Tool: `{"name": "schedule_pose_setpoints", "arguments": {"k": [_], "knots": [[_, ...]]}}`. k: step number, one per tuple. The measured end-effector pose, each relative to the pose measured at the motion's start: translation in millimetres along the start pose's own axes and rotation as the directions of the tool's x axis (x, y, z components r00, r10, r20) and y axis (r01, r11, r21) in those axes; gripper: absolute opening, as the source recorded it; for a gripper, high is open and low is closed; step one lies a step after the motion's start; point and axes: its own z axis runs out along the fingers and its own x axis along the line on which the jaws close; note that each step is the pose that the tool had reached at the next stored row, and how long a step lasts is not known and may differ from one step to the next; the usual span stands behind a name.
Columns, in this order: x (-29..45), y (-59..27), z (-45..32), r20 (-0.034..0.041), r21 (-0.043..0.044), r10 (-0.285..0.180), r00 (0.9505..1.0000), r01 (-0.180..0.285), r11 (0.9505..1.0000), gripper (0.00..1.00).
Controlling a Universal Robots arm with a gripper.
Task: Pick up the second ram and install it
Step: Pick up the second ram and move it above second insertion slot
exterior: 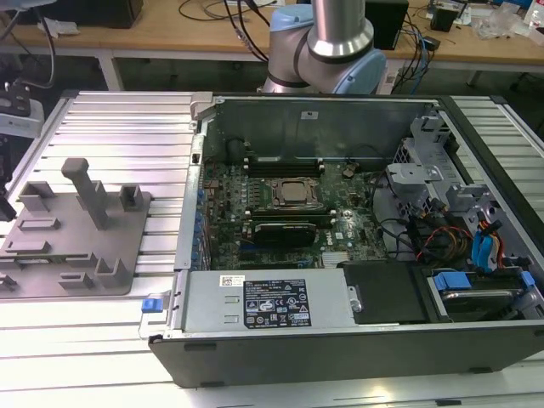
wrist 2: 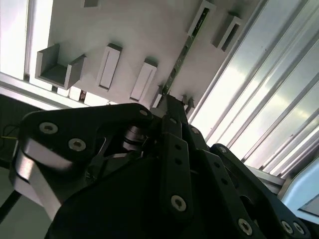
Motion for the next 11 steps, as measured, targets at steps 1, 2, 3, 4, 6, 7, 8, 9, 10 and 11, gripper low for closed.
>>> {"name": "schedule_pose_setpoints", "arguments": {"k": [1,2,3,4,6,7,8,9,10,11], "knots": [[2.5,-0.3,2.3,0.0,0.0,0.0,1.0,0.0,1.0,0.08],[6.5,-1.4,7.2,0.0002,-0.0005,0.0,1.0,0.0,1.0,0.08],[8.2,-2.4,9.9,0.0,-0.0018,0.0,1.0,0.0,1.0,0.08],[9.5,-4.0,15.1,-0.0001,-0.003,0.0,1.0,0.0,1.0,0.08],[9.8,-4.5,17.6,0.0004,-0.0032,-0.001,1.0,0.001,1.0,0.08],[9.8,-4.6,19.2,0.0023,-0.0033,-0.011,0.9999,0.011,0.9999,0.08],[9.8,-4.7,20.7,0.0024,-0.0034,-0.025,0.9997,0.026,0.9997,0.08],[9.9,-4.7,21.6,0.0027,-0.0033,-0.035,0.9994,0.035,0.9994,0.08],[9.9,-4.7,22.0,0.0031,-0.0032,-0.04,0.9992,0.04,0.9992,0.08],[9.9,-4.8,22.7,0.0033,-0.0029,-0.043,0.9991,0.043,0.9991,0.08]]}}
